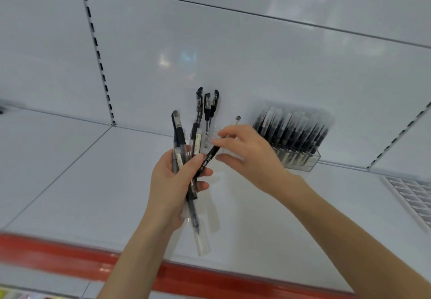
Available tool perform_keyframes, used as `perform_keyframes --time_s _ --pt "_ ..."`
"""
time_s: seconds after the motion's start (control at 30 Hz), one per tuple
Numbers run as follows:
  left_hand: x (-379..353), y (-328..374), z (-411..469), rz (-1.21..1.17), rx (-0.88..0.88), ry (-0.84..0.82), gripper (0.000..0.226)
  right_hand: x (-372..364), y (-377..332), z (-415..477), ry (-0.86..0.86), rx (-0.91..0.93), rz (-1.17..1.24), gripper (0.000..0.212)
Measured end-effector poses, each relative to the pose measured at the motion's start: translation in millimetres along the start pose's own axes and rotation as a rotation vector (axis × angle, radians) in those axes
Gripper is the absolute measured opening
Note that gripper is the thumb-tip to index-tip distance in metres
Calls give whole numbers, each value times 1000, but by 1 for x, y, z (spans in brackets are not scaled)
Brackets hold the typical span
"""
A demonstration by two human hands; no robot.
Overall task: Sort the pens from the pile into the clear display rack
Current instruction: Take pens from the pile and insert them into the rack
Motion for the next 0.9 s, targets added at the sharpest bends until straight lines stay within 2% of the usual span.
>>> perform_keyframes --time_s 0.1,0.17,0.3,0.4,0.63,0.9 --pt "1 0 -1 -29 14 10 7 -3 1 6 48 59 -38 23" --pt "4 2 -1 -65 6 26 4 -1 7 12 42 7 22 24" --pt "13 5 -1 -104 -7 72 2 11 36 31 89 -433 414 17" --pt "16 4 -1 -114 -1 93 4 8 51 45 199 -571 649 12" --pt "19 3 -3 -119 -6 117 6 -16 44 64 137 -592 713 12" --pt "16 3 -3 -119 -6 114 8 -15 44 73 13 -593 591 7"
Point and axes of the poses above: each hand's wrist, its own z-axis towards the middle knuckle, its own x-axis out of the back of the hand, y = z × x, the point moved 4 cm from there along z, towards the middle knuckle, and after that the axes turned 10 degrees about -y, right-handed, at the moved point
